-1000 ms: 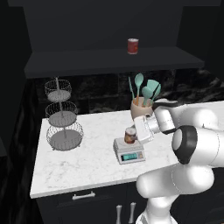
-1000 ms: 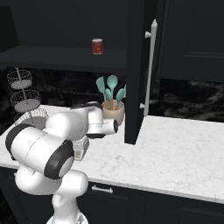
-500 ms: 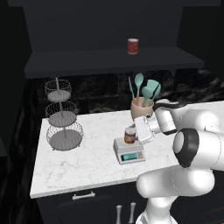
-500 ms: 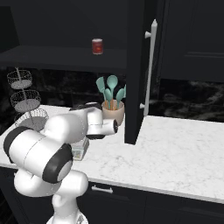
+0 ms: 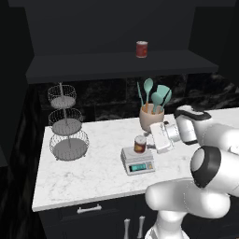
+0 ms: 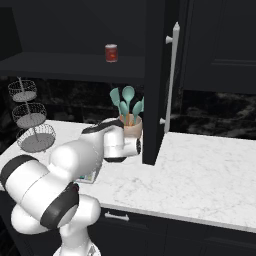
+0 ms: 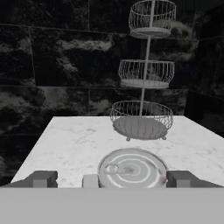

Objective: Pick the canned food and place it on the digital scale for weighing, and close the cabinet.

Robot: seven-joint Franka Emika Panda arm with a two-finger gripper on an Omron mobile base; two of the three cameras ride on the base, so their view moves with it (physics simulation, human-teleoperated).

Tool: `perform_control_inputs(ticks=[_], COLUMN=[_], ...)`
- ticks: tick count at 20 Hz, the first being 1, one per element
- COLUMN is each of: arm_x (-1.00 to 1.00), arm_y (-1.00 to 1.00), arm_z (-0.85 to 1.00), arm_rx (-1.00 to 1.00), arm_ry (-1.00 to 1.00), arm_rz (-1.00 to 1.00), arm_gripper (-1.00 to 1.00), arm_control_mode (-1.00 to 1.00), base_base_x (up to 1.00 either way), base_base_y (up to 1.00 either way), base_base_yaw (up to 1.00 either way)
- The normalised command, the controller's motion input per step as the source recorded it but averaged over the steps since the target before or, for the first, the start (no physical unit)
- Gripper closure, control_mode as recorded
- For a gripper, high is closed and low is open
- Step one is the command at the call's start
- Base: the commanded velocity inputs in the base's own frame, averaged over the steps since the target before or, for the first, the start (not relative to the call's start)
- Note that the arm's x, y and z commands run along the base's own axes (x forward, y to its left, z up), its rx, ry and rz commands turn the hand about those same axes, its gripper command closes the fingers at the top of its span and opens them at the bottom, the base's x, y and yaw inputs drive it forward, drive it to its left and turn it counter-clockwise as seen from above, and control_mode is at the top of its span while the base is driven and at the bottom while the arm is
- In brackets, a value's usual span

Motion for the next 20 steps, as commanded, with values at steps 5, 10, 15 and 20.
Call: perform_control_inputs(ticks=[5, 10, 15, 20], arm_x=[-0.53, -0.44, -0.44, -0.50], arm_y=[-0.44, -0.26, -0.16, -0.24], arm_z=[0.14, 0.13, 0.14, 0.32], arm_rx=[0.12, 0.09, 0.10, 0.14], arm_ry=[-0.34, -0.34, -0.34, -0.41], arm_rz=[0.00, 0.00, 0.00, 0.00], arm_gripper=[-1.00, -1.00, -1.00, -1.00], arm_control_mode=[-1.00, -1.00, -1.00, -1.00], base_base_x=[0.00, 0.00, 0.00, 0.00], base_base_y=[0.00, 0.00, 0.00, 0.00], base_base_yaw=[0.00, 0.00, 0.00, 0.00])
